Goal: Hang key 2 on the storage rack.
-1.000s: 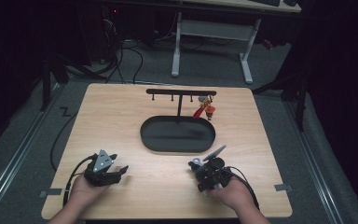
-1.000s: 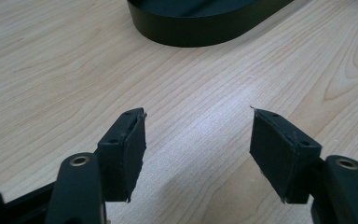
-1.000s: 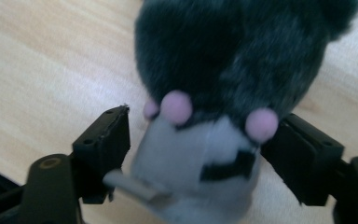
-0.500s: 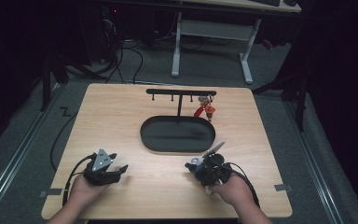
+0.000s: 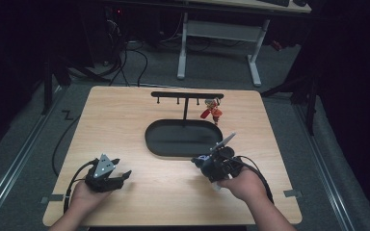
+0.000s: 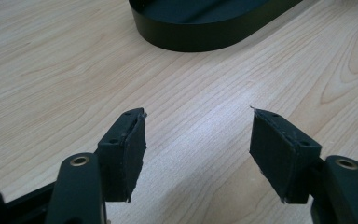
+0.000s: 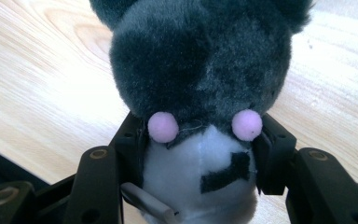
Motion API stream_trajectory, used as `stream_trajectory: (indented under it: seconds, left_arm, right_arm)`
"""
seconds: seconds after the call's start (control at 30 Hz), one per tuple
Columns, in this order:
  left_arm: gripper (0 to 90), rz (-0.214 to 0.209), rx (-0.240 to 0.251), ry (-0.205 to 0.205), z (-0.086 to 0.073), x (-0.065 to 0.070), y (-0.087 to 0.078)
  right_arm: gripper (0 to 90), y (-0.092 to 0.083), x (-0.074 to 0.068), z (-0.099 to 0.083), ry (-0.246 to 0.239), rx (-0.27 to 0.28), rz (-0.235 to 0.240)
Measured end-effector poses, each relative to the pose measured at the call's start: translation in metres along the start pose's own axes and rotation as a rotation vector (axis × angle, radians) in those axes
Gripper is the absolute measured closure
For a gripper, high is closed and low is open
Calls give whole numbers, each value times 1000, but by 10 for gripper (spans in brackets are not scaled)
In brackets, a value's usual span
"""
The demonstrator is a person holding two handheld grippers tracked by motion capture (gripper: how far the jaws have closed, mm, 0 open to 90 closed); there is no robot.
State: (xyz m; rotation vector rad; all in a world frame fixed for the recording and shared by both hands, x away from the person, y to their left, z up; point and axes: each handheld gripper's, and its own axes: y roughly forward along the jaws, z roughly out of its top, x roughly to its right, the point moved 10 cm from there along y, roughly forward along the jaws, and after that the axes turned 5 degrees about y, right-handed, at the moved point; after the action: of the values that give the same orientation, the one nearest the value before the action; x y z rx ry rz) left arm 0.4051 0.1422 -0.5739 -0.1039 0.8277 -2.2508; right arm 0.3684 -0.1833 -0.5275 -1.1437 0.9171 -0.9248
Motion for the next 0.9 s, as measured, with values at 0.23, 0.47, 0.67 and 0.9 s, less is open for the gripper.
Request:
stream_trajectory:
  seconds: [0.23,0.47,0.67,0.9]
  left_arm:
    - [364,5,11,0,1,2,-5]
    - [364,2,5,4,1,3,-3]
    - [363,6,-1,4,0,2,-3]
    - [363,6,0,7,-1,1,-3]
  right_arm:
    - [476,-15,-8,10,-35,-9,7]
    - [481,-30,-14,26,-51,-4,-1]
    - [481,-42,-14,40,-49,0,6]
    - [481,-51,-11,57,-55,1,-3]
